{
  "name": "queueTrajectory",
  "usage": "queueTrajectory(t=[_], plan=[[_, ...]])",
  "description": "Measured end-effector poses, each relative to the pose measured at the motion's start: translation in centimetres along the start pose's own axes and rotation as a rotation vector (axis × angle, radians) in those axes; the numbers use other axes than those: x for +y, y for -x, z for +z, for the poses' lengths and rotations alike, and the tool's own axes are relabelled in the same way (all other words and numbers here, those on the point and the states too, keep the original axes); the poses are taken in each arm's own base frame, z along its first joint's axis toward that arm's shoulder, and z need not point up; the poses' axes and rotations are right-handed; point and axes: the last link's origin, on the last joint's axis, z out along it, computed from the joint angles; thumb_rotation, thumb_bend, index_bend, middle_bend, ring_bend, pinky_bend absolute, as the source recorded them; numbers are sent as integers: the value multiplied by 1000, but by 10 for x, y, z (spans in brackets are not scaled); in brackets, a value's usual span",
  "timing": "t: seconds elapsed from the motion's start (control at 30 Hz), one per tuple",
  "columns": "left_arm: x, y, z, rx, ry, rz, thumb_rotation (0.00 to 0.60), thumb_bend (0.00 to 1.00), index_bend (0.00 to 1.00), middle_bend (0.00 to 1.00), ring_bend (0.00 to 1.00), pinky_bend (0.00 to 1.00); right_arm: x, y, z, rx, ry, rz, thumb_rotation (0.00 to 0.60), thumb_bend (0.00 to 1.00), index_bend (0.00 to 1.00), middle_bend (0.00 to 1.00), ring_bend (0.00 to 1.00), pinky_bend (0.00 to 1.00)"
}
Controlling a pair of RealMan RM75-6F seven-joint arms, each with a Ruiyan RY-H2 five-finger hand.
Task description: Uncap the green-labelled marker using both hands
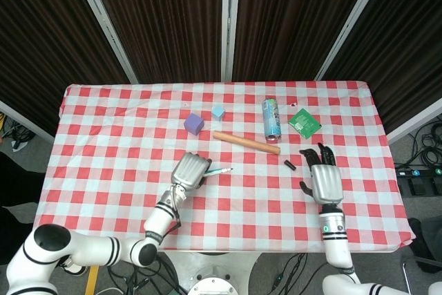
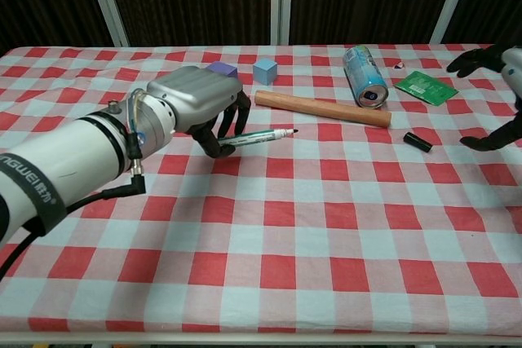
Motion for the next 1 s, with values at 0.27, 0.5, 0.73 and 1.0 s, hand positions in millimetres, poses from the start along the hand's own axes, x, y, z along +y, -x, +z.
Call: queueTrajectory(t=[0.27,0.5,0.73,1.0], plan=[[-14,11,6,-23,-11,0,600,193,374,444,388,459,23,-30,-29,120,43,60,600,46,205,200,2,71],[-27,2,1,24,-38,-17,600,148,363,409,351,410,28,-41,-40,158,47,77,600,43,205,200,2,71],[-56,-24,-30,145,-148,-59,600,110,345,340,283,346,34,-44,-53,157,43,62,600,42,204,189,1,69],[-119,-20,-112,275,-388,-73,600,91,238,192,126,220,44,-36,-79,74,-4,51,600,42,133,97,0,2]])
